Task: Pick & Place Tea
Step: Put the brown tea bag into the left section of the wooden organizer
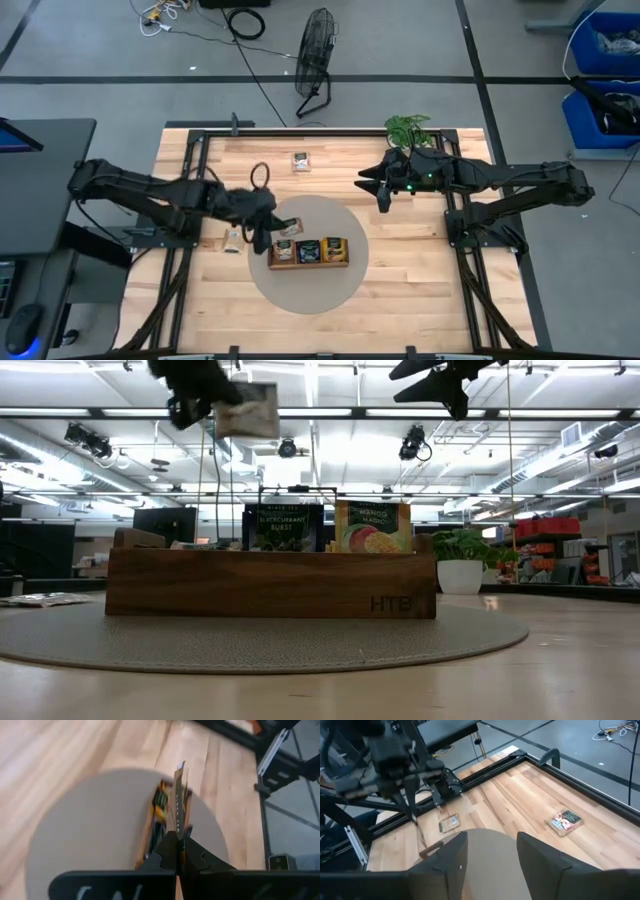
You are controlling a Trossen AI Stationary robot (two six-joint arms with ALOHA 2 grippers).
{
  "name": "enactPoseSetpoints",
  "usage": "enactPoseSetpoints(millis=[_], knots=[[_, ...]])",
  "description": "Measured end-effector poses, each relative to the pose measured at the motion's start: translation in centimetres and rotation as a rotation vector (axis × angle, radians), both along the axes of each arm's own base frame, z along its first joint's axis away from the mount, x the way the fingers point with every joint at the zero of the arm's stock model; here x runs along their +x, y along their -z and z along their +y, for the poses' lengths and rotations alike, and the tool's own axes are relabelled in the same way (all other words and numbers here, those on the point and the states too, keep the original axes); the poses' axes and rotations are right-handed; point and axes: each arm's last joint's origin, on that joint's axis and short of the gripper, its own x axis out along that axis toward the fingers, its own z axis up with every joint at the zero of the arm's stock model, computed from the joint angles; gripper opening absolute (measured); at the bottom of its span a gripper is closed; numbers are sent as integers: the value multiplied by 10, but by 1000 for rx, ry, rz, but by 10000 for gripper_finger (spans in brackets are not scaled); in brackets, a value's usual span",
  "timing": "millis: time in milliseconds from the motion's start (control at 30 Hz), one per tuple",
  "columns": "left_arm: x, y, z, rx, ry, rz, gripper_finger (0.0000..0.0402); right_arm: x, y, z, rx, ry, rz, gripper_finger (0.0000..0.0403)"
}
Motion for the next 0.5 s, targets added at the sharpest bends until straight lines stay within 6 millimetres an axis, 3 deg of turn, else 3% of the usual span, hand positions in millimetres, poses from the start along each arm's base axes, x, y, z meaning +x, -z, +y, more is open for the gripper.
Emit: enactPoseSetpoints(millis=[300,500], knots=[[-20,45,-21,-11,-8,62,1,0,1,-1,0,12,7,178],[-24,62,-24,1,26,69,1,-1,1,-3,11,23,11,178]])
